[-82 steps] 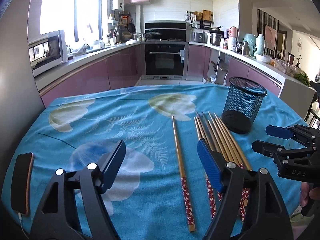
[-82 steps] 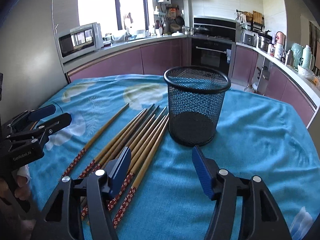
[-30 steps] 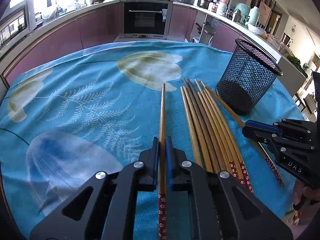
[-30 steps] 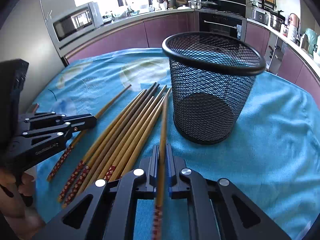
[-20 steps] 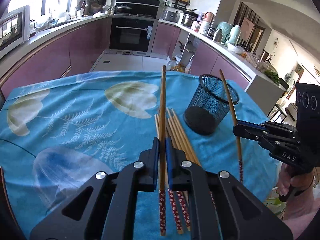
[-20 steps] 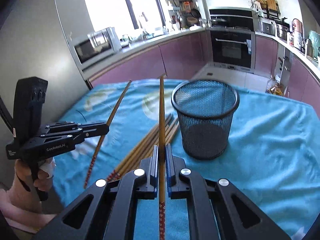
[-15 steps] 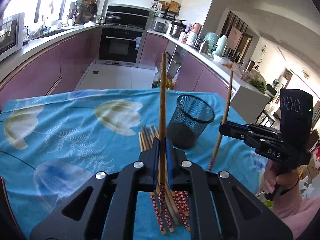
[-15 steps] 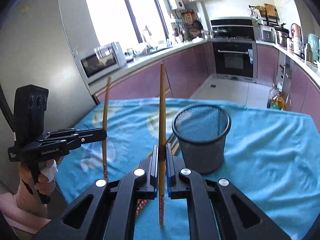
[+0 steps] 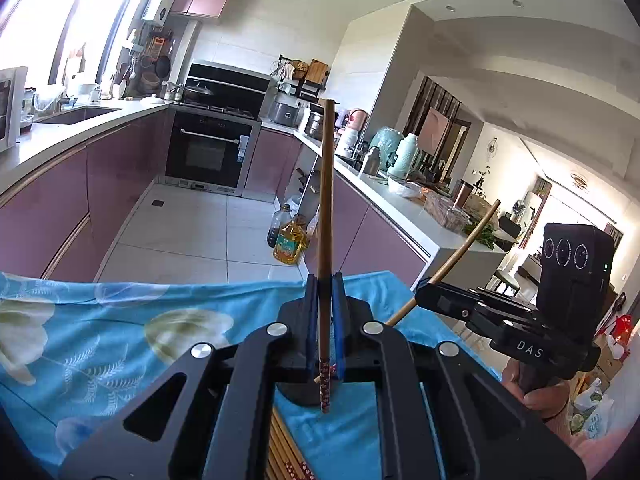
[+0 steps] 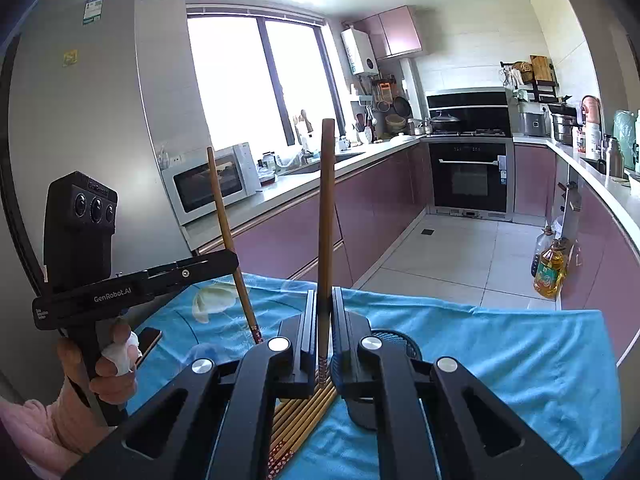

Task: Organize utensils
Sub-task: 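Lift the held chopsticks upright with both grippers toward the mesh cup, then lower both chopsticks into the mesh cup and open both grippers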

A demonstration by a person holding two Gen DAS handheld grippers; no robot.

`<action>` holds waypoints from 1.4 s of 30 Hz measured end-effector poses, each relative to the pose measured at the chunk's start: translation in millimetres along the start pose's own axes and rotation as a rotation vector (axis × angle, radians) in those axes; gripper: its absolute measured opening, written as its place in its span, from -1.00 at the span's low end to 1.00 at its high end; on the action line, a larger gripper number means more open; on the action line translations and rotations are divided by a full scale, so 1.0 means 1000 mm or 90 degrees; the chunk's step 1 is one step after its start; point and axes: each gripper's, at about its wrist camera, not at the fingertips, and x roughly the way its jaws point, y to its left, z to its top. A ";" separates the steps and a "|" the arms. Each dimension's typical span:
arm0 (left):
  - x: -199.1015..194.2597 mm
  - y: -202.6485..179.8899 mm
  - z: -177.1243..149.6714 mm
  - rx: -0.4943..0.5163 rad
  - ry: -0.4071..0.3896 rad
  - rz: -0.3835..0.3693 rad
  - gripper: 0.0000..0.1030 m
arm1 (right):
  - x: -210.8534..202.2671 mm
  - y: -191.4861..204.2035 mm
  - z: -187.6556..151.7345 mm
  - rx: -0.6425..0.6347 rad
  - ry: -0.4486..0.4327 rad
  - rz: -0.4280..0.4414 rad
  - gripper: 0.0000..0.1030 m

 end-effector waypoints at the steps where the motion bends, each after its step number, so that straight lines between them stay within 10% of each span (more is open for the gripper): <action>1: 0.003 -0.004 0.006 0.000 -0.004 0.001 -0.85 | -0.002 -0.002 0.003 0.000 -0.006 -0.002 -0.89; 24: 0.133 0.002 -0.042 0.044 0.120 0.074 -0.84 | 0.086 -0.035 -0.028 0.027 0.201 -0.065 -0.84; 42: 0.053 0.033 -0.083 0.065 0.072 0.160 -0.01 | 0.036 0.007 -0.058 0.010 0.113 -0.019 -0.13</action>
